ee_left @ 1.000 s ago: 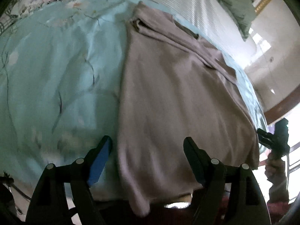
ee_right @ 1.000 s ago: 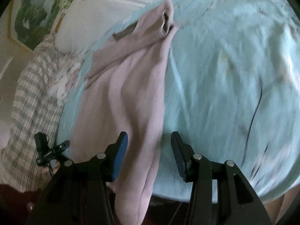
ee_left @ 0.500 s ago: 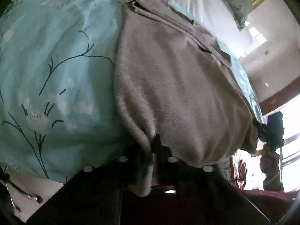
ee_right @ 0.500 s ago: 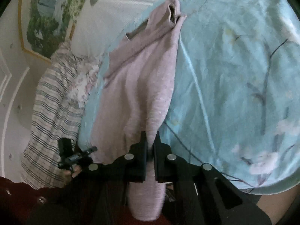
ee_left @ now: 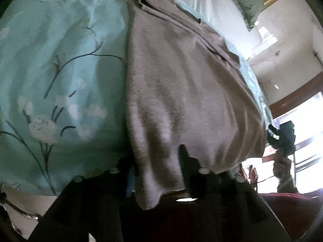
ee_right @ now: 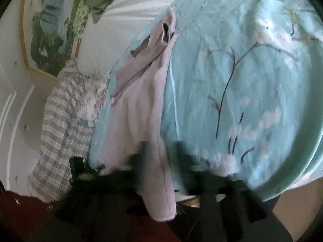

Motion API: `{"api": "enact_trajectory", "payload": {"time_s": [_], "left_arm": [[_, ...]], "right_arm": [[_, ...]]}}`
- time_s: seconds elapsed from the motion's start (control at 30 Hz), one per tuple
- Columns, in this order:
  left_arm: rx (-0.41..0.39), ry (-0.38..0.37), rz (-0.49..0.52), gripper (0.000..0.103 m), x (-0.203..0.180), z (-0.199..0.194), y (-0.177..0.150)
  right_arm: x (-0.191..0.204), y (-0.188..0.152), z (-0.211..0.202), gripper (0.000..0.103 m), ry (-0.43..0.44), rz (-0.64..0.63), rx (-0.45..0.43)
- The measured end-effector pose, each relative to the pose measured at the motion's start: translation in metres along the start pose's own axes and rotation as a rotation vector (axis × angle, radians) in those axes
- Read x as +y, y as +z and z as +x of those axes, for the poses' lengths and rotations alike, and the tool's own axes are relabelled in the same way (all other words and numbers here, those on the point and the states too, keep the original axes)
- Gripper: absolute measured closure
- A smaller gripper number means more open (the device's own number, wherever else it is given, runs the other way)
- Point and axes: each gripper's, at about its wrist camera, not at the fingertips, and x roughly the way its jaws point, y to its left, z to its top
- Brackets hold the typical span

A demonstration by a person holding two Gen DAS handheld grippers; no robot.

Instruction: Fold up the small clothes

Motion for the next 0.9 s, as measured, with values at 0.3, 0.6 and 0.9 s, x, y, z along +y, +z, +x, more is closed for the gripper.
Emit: {"api": "enact_trajectory", "payload": {"time_s": [0.3, 0.6, 0.9], "left_arm": [[0.01, -0.017, 0.081, 0.055, -0.016, 0.01, 0.003], [-0.007, -0.031, 0.117, 0.097, -0.014, -0.008, -0.002], [-0.276, -0.173, 0.064, 0.098, -0.044, -0.072, 0.052]], "right_arm": [[0.025, -0.03, 0.062, 0.048, 0.094, -0.144, 0.247], [0.028, -0.032, 0.044, 0.094, 0.155, -0.122, 0.178], [0.085, 0.032, 0.02, 0.094, 0.241, -0.186, -0.001]]}}
